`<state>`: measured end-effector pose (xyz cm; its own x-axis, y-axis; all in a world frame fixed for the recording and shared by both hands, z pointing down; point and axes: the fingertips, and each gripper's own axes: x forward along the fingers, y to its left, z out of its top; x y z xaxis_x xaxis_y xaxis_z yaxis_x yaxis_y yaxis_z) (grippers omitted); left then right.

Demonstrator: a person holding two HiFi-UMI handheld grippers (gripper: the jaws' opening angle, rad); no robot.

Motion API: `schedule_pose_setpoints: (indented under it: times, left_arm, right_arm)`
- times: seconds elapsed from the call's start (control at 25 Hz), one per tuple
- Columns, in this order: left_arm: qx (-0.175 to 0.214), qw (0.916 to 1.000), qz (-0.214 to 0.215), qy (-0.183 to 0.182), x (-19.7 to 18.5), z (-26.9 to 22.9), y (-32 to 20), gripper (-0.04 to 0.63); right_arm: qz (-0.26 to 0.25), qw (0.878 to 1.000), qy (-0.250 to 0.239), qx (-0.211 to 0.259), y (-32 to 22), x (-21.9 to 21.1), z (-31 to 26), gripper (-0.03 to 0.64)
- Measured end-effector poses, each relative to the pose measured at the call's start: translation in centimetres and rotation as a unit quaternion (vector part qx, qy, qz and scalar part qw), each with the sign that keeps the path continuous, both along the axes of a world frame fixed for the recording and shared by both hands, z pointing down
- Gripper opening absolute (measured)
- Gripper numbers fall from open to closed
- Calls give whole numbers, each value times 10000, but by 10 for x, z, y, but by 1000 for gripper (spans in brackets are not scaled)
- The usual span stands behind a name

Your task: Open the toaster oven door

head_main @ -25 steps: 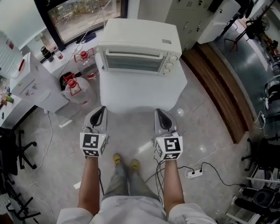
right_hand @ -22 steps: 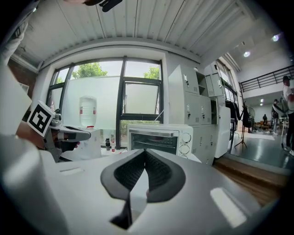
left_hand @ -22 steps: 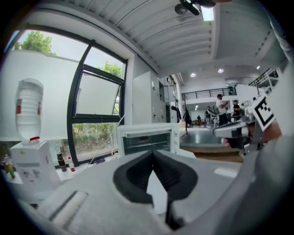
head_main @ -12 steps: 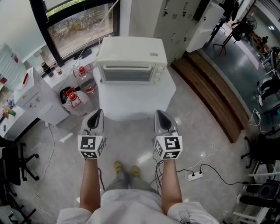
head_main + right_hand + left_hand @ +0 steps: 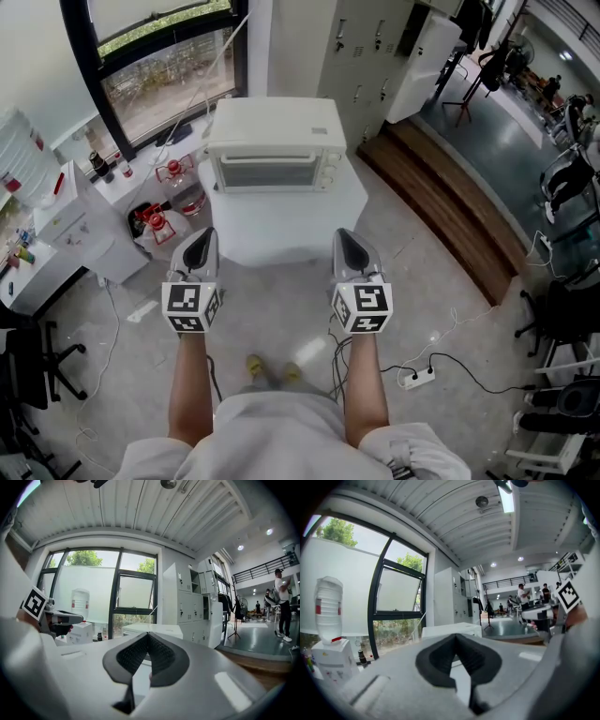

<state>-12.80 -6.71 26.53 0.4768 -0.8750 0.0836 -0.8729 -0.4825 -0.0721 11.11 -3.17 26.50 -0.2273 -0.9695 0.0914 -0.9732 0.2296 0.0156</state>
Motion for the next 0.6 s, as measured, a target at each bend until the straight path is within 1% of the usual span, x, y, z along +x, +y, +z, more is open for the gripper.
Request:
schedule_pose_setpoints:
  times: [0.44,0.6]
  left_arm:
    - [287,9995,102,105,-17,-36,2,-2]
    - [374,9992,134,68,-25,-43,3,-2]
  right_arm:
    - [32,9997,68,232,10,-16,-29,2]
    - [76,9994,70,316,12,-22,-35,2]
